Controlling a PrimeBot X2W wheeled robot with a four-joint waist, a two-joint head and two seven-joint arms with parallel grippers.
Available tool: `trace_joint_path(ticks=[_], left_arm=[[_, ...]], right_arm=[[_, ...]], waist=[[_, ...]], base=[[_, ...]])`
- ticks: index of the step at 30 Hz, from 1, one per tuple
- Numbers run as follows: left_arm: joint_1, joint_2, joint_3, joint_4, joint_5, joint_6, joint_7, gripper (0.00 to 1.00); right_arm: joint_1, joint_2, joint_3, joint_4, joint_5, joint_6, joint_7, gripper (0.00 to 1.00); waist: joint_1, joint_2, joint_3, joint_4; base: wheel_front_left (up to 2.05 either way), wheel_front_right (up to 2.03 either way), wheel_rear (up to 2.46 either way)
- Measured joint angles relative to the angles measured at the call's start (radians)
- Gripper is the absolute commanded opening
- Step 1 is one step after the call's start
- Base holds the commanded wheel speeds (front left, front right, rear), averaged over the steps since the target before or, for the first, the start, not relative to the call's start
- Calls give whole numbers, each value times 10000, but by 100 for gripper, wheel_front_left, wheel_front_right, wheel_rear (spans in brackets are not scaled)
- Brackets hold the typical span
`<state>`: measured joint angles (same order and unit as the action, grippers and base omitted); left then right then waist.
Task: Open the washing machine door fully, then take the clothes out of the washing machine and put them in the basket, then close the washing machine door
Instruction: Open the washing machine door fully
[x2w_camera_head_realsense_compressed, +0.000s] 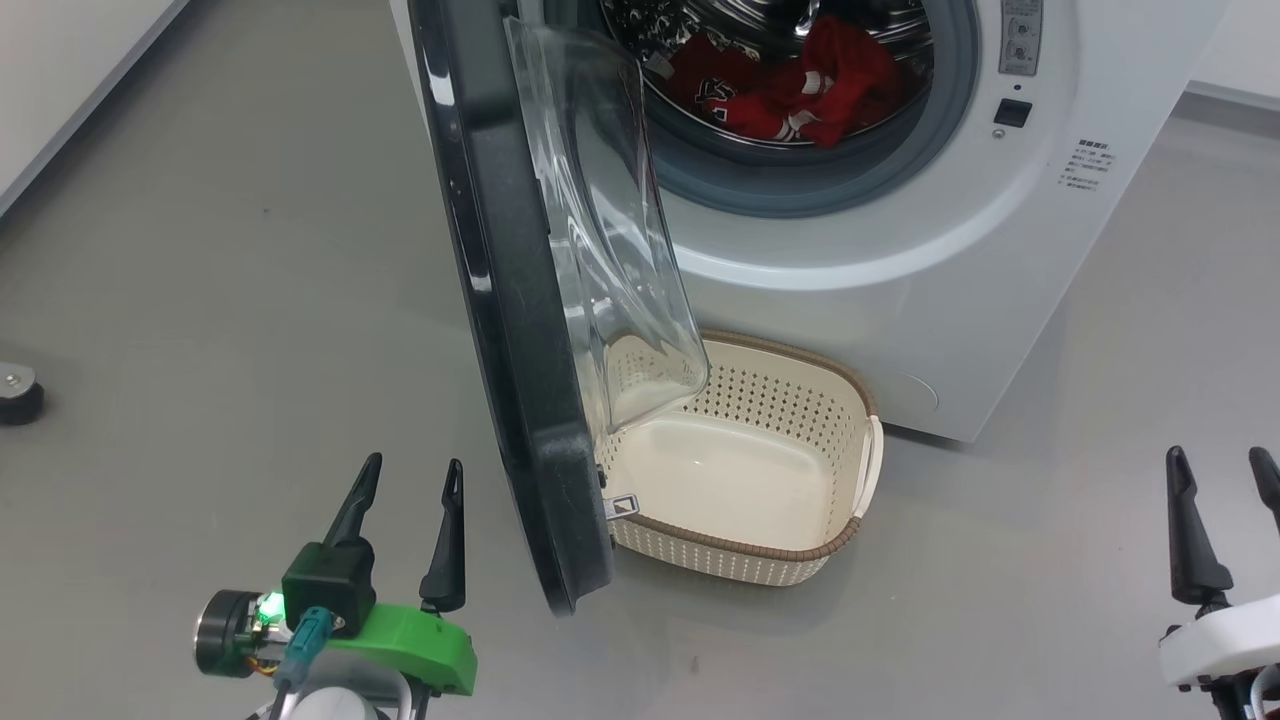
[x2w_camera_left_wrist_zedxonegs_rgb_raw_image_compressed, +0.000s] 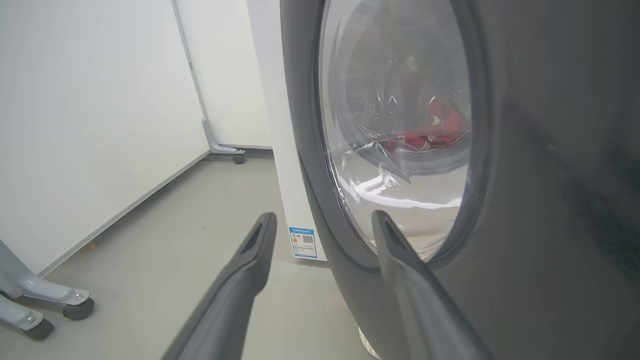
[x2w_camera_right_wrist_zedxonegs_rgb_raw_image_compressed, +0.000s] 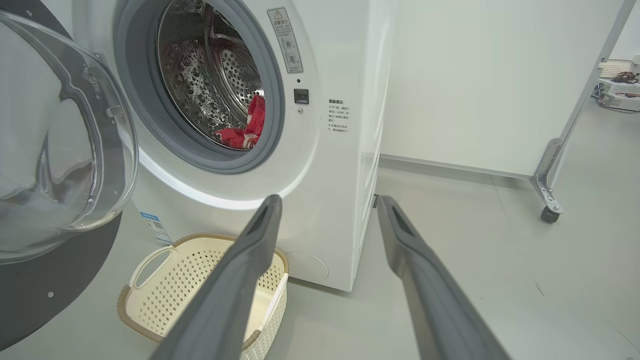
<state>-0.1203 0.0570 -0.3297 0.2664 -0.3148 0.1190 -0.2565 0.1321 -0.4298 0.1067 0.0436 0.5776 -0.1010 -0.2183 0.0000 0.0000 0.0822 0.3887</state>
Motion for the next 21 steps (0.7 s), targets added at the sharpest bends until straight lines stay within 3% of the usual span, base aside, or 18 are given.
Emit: trace_joint_path(ticks=[21], left_arm=[[1, -12, 29, 86, 0, 0, 0, 100]], right_arm=[[291, 922, 771, -25, -903, -153, -88, 100]], waist=[[0, 0, 42, -164]], base=[[0, 0, 0]])
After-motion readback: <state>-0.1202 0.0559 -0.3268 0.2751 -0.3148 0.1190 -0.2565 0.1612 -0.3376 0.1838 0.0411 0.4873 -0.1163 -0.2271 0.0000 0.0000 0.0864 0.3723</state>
